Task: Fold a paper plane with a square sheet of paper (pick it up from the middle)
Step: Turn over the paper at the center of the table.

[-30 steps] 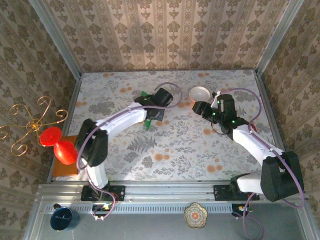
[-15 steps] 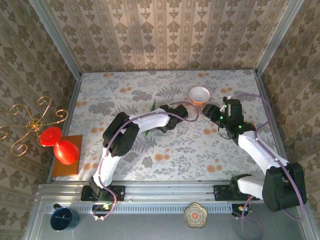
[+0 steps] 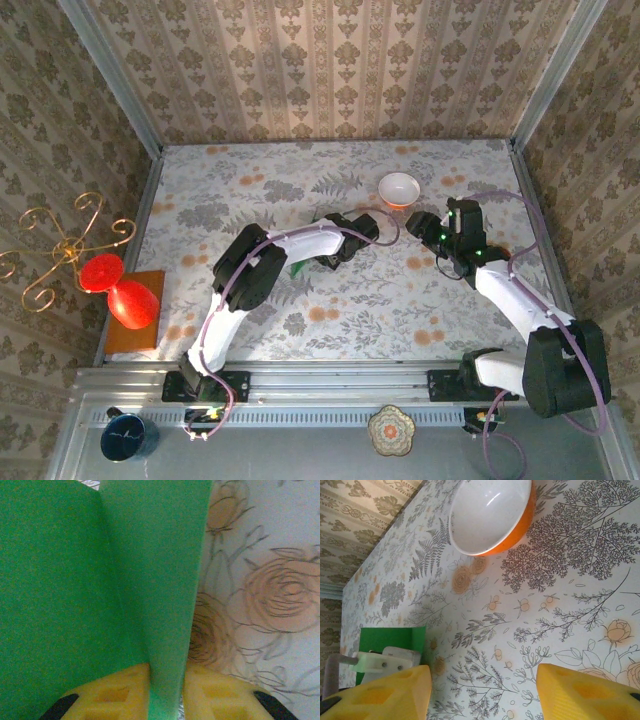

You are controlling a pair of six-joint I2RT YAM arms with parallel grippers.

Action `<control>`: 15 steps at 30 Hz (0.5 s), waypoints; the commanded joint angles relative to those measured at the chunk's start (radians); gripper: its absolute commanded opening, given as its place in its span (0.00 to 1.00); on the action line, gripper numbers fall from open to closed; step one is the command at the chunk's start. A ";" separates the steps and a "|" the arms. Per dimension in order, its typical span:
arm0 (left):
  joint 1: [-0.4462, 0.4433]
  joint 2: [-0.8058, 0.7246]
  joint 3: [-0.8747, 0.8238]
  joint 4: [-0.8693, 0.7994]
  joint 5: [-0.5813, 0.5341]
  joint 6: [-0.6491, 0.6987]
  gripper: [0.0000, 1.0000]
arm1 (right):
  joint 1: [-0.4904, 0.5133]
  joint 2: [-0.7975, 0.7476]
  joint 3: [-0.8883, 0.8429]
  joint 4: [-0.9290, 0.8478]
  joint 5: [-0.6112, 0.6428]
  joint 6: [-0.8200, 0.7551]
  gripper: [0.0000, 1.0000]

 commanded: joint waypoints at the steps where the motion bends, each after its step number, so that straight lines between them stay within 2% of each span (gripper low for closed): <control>1: -0.011 -0.031 0.023 -0.016 0.099 -0.074 0.27 | -0.004 0.009 -0.005 0.017 -0.005 0.013 0.60; 9: -0.025 -0.189 -0.030 0.063 0.404 -0.181 0.42 | -0.004 0.015 0.002 0.008 0.011 0.005 0.63; 13: -0.028 -0.267 -0.087 0.172 0.616 -0.229 0.45 | -0.004 0.015 -0.002 0.025 0.009 0.012 0.65; 15: -0.021 -0.312 -0.117 0.216 0.674 -0.244 0.47 | -0.003 0.018 -0.002 0.028 -0.004 0.009 0.66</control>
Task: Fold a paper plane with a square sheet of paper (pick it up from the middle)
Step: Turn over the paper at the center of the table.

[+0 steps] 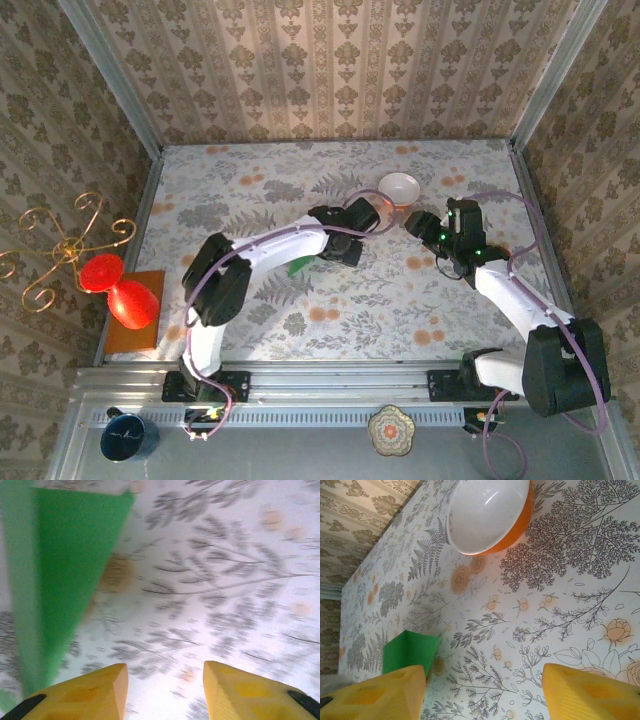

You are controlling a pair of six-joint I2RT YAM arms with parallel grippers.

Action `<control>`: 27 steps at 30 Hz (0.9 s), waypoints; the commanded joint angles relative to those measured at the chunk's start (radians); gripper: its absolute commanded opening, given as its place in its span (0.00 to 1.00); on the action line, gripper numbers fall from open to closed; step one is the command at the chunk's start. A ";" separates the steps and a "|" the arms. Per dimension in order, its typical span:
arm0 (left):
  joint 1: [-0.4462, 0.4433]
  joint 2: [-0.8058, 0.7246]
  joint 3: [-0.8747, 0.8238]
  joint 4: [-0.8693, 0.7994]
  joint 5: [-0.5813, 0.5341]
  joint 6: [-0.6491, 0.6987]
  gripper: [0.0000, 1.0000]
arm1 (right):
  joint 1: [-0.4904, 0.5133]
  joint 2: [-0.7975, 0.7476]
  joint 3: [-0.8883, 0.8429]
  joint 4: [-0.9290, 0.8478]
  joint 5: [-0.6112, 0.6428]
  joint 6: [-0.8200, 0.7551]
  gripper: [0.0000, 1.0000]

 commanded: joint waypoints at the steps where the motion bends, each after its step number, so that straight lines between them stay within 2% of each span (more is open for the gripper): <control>1: 0.009 -0.075 -0.054 0.089 0.194 -0.067 0.47 | -0.003 0.015 0.001 0.027 -0.019 0.001 0.65; 4: 0.061 -0.162 -0.147 0.172 0.234 -0.067 0.49 | 0.003 0.046 0.024 0.013 -0.062 -0.022 0.65; 8: 0.182 -0.257 -0.339 0.324 0.316 -0.102 0.52 | 0.025 0.087 0.028 0.040 -0.113 -0.023 0.65; 14: 0.303 -0.289 -0.491 0.438 0.396 -0.146 0.54 | 0.078 0.148 0.027 0.076 -0.139 0.005 0.67; 22: 0.312 -0.324 -0.530 0.488 0.415 -0.167 0.54 | 0.131 0.212 0.039 0.095 -0.136 0.031 0.67; 27: 0.289 -0.386 -0.531 0.431 0.301 -0.150 0.54 | 0.147 0.230 0.053 0.095 -0.134 0.036 0.67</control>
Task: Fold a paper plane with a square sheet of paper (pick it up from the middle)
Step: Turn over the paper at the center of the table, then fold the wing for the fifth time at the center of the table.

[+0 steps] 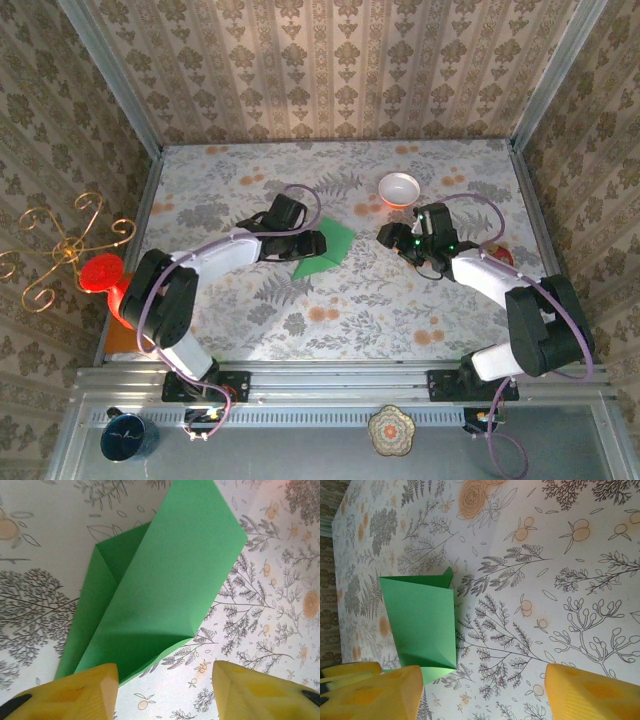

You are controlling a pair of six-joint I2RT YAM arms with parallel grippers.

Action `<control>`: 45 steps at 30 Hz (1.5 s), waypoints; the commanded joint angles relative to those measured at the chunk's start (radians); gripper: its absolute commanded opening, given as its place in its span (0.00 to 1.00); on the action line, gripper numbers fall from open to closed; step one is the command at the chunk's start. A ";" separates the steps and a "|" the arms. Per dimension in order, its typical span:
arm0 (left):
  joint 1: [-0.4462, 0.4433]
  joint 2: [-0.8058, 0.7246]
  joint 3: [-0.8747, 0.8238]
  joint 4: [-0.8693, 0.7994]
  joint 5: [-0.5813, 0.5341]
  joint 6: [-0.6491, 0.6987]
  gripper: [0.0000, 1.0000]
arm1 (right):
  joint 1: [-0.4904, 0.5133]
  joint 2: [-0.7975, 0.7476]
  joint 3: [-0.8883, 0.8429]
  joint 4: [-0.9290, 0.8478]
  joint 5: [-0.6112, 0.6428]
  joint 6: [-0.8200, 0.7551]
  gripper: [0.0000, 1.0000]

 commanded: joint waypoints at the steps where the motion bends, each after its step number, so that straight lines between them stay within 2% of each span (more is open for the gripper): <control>1: -0.022 -0.068 -0.005 -0.026 -0.055 0.000 0.54 | 0.011 0.012 0.032 0.013 -0.006 0.012 0.67; 5: -0.053 -0.075 -0.015 0.005 0.020 -0.025 0.54 | 0.018 0.019 0.033 0.017 -0.002 0.017 0.67; 9: -0.072 -0.025 -0.012 0.014 0.035 -0.055 0.54 | 0.029 0.023 0.028 0.040 0.004 0.018 0.69; 15: -0.022 0.038 -0.013 0.036 0.053 -0.074 0.54 | 0.034 0.035 0.038 0.034 0.001 0.021 0.68; 21: 0.034 0.116 0.030 0.013 0.109 -0.010 0.54 | 0.036 0.050 0.041 0.039 -0.008 0.030 0.68; 33: 0.062 0.183 0.001 0.066 0.134 -0.066 0.53 | 0.081 0.084 0.066 0.013 -0.031 0.083 0.67; 38: 0.077 0.180 -0.042 0.101 0.156 -0.138 0.52 | 0.151 0.159 0.089 0.034 -0.060 0.176 0.63; 45: 0.100 0.173 -0.093 0.138 0.178 -0.206 0.46 | 0.236 0.273 0.137 0.079 -0.071 0.267 0.48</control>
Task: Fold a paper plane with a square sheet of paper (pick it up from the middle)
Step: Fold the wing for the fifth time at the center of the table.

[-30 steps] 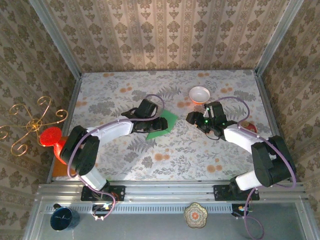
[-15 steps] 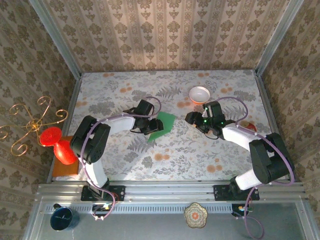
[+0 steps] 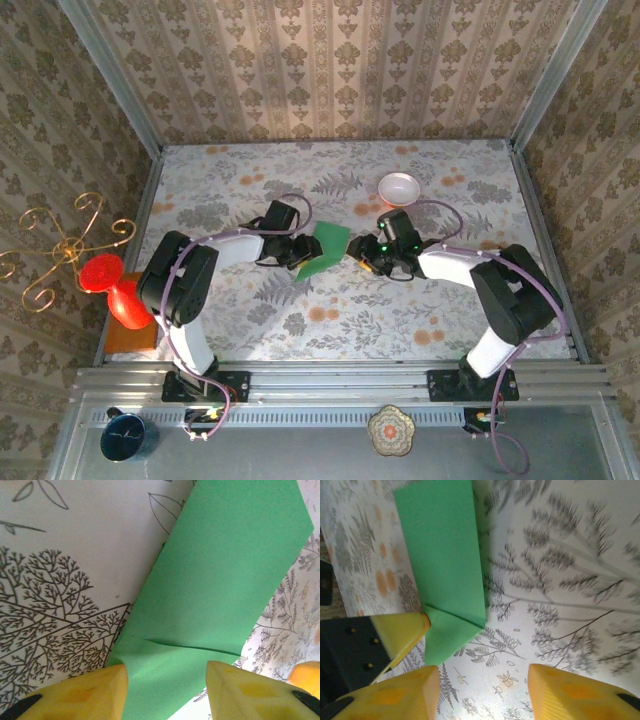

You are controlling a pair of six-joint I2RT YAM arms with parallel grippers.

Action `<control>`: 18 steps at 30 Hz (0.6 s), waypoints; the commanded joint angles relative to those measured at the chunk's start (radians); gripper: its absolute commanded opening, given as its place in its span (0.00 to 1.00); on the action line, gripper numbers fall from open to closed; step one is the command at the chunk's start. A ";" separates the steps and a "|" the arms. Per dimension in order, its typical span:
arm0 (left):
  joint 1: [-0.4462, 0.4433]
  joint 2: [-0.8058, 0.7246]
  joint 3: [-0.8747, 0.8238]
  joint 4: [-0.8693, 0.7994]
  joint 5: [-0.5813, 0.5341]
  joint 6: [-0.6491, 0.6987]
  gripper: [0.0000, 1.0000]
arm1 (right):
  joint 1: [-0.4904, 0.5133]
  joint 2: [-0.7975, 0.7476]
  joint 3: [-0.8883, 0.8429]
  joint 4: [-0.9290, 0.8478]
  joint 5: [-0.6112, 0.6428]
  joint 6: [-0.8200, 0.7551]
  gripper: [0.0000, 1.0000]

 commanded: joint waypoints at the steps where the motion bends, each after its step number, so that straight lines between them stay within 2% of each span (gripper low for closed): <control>1: 0.008 0.004 -0.039 -0.014 0.007 -0.050 0.46 | 0.028 0.044 0.047 0.024 -0.015 0.063 0.46; 12: 0.021 0.010 -0.052 -0.018 0.015 -0.059 0.40 | 0.051 0.142 0.111 0.025 0.011 0.085 0.37; 18: 0.024 0.010 -0.059 -0.017 0.015 -0.064 0.38 | 0.051 0.178 0.133 0.040 0.011 0.083 0.36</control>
